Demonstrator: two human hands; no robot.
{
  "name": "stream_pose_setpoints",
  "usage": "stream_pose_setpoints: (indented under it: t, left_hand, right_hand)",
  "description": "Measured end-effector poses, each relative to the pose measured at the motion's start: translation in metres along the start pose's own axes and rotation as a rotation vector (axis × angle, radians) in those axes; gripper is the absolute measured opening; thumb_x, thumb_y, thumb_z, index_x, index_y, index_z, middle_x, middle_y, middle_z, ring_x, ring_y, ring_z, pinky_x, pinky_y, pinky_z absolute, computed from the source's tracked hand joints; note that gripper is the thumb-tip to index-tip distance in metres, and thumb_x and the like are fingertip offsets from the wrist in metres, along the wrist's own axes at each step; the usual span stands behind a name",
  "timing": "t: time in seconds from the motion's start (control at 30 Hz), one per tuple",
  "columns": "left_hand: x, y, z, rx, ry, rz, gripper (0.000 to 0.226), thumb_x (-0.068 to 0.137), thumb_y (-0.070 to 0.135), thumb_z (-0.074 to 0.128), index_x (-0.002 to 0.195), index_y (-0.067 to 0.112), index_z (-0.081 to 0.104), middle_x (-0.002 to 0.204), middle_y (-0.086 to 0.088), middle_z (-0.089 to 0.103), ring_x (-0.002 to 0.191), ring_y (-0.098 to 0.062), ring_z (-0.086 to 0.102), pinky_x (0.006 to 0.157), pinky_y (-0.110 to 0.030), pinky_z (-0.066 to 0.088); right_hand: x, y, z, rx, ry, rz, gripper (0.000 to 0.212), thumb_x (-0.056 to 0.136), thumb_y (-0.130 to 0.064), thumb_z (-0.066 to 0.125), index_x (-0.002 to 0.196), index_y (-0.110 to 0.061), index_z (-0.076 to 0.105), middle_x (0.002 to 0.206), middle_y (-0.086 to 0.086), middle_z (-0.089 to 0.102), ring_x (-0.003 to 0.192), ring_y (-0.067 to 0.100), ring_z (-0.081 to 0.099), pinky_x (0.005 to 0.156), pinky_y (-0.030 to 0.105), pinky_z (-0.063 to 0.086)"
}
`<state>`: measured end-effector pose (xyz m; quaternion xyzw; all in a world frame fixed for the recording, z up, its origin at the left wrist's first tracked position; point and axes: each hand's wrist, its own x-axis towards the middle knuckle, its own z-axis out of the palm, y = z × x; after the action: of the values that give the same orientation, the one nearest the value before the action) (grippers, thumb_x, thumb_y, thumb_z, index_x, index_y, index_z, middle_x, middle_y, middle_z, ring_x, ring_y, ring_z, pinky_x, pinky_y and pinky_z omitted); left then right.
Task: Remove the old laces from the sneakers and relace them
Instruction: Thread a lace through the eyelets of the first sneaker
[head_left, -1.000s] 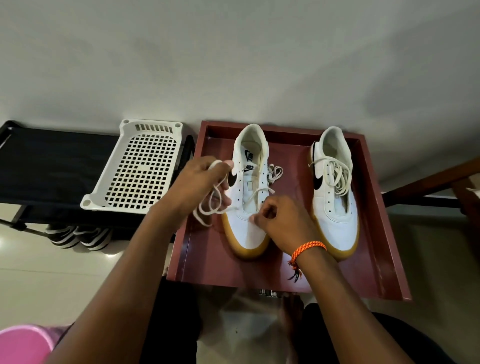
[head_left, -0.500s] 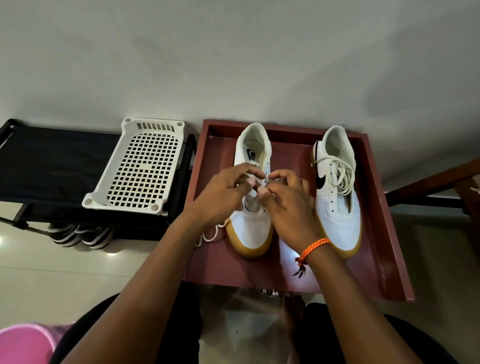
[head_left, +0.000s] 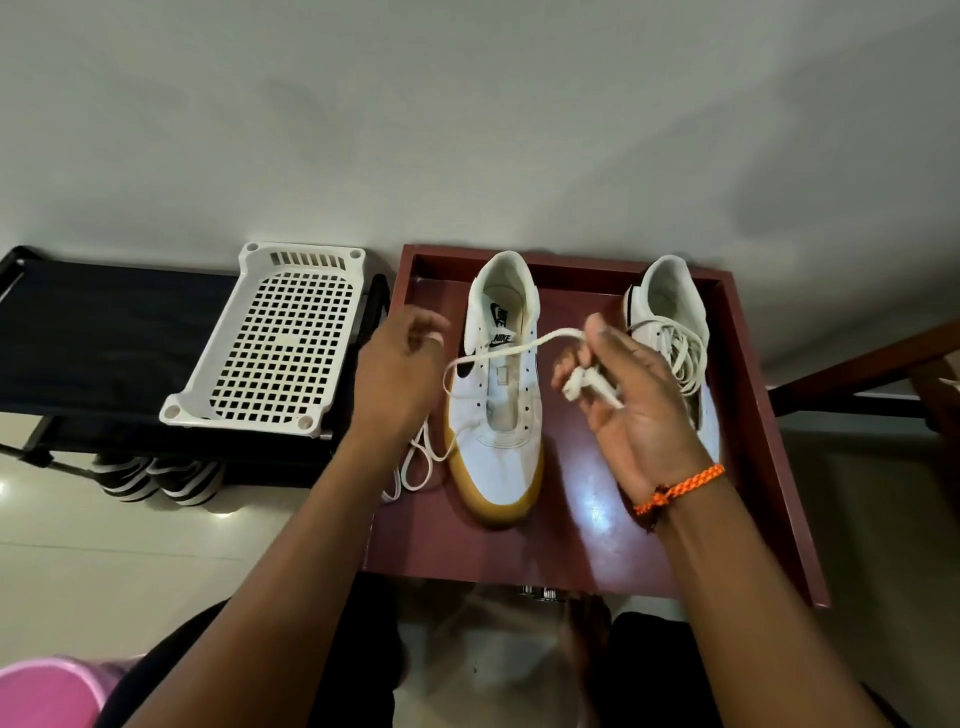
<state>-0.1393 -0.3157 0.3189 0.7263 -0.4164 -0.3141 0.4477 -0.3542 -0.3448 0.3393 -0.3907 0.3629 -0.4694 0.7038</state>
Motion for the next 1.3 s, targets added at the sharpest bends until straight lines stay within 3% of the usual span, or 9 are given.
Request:
stream_pose_setpoints:
  t: [0.1, 0.27, 0.43, 0.57, 0.67, 0.83, 1.0, 1.13, 1.3]
  left_hand:
    - [-0.015, 0.017, 0.011, -0.094, -0.254, 0.309, 0.030, 0.110, 0.002, 0.046, 0.122, 0.012, 0.072, 0.112, -0.001, 0.073, 0.108, -0.016, 0.070, 0.096, -0.029, 0.054]
    - [-0.017, 0.020, 0.023, -0.189, -0.409, 0.265, 0.028, 0.106, 0.004, 0.053, 0.123, 0.017, 0.070, 0.088, -0.025, 0.069, 0.078, -0.036, 0.068, 0.076, -0.047, 0.058]
    - [-0.006, 0.023, 0.006, -0.459, -0.141, 0.108, 0.026, 0.103, -0.008, 0.052, 0.118, 0.003, 0.069, 0.076, 0.002, 0.069, 0.056, 0.000, 0.046, 0.053, -0.013, 0.039]
    - [0.004, 0.021, -0.006, -0.535, 0.073, 0.093, 0.021, 0.101, -0.007, 0.055, 0.113, 0.005, 0.068, 0.068, 0.021, 0.059, 0.059, 0.004, 0.047, 0.056, -0.011, 0.036]
    - [-0.005, 0.031, -0.008, -0.450, -0.072, 0.168, 0.023, 0.099, -0.009, 0.059, 0.119, -0.001, 0.068, 0.069, -0.001, 0.061, 0.060, -0.005, 0.052, 0.060, -0.015, 0.044]
    - [-0.017, 0.037, 0.002, -0.263, -0.368, 0.257, 0.019, 0.099, -0.005, 0.067, 0.117, 0.000, 0.065, 0.075, -0.014, 0.072, 0.062, -0.012, 0.069, 0.067, -0.018, 0.053]
    - [-0.008, 0.030, -0.003, -0.244, -0.271, 0.272, 0.015, 0.100, -0.001, 0.067, 0.112, -0.002, 0.059, 0.075, -0.004, 0.068, 0.069, -0.017, 0.067, 0.074, -0.031, 0.054]
    - [-0.001, 0.022, -0.006, -0.296, -0.024, 0.175, 0.012, 0.102, 0.000, 0.063, 0.113, 0.004, 0.063, 0.079, -0.005, 0.067, 0.069, -0.012, 0.062, 0.070, -0.025, 0.051]
    - [0.009, 0.002, -0.010, -0.169, 0.289, -0.011, 0.011, 0.102, 0.010, 0.061, 0.107, 0.020, 0.062, 0.082, -0.013, 0.069, 0.066, -0.012, 0.060, 0.071, -0.037, 0.052]
  right_hand:
    - [-0.002, 0.012, 0.010, -0.265, -0.033, -0.006, 0.031, 0.100, -0.030, 0.066, 0.080, -0.006, 0.066, 0.085, 0.010, 0.067, 0.081, 0.018, 0.060, 0.077, 0.035, 0.049]
    - [-0.003, 0.018, 0.014, -0.431, -0.069, 0.021, 0.032, 0.106, -0.018, 0.060, 0.086, 0.006, 0.064, 0.077, 0.018, 0.066, 0.071, 0.022, 0.063, 0.069, 0.030, 0.055]
    - [0.002, 0.012, 0.009, -0.237, 0.328, 0.132, 0.030, 0.103, -0.022, 0.065, 0.076, -0.011, 0.058, 0.063, 0.004, 0.054, 0.051, 0.021, 0.054, 0.052, 0.032, 0.051]
    - [0.003, 0.022, -0.014, -0.740, 0.724, 0.013, 0.016, 0.097, -0.022, 0.063, 0.085, -0.018, 0.054, 0.068, -0.004, 0.058, 0.062, 0.022, 0.059, 0.066, 0.044, 0.054]
    - [-0.002, 0.029, -0.001, -0.891, 0.530, -0.206, 0.007, 0.091, -0.014, 0.064, 0.096, -0.019, 0.062, 0.086, -0.005, 0.065, 0.080, 0.011, 0.062, 0.077, 0.040, 0.050]
    - [-0.005, 0.042, 0.020, -0.964, 0.002, -0.425, 0.054, 0.093, -0.013, 0.063, 0.146, -0.022, 0.055, 0.137, -0.005, 0.064, 0.132, 0.014, 0.057, 0.112, 0.041, 0.045]
    - [-0.007, 0.026, 0.025, -0.518, -0.044, -0.161, 0.016, 0.104, -0.002, 0.059, 0.113, -0.005, 0.072, 0.062, -0.006, 0.060, 0.056, 0.008, 0.050, 0.062, 0.029, 0.047]
    - [-0.004, 0.007, 0.008, -0.446, 0.010, -0.050, 0.029, 0.104, -0.011, 0.063, 0.079, 0.003, 0.068, 0.055, 0.006, 0.036, 0.051, 0.011, 0.028, 0.053, 0.033, 0.023]
    - [0.003, -0.002, -0.001, -0.363, 0.164, -0.065, 0.028, 0.099, -0.002, 0.062, 0.071, 0.002, 0.063, 0.062, 0.003, 0.050, 0.054, 0.011, 0.034, 0.055, 0.027, 0.030]
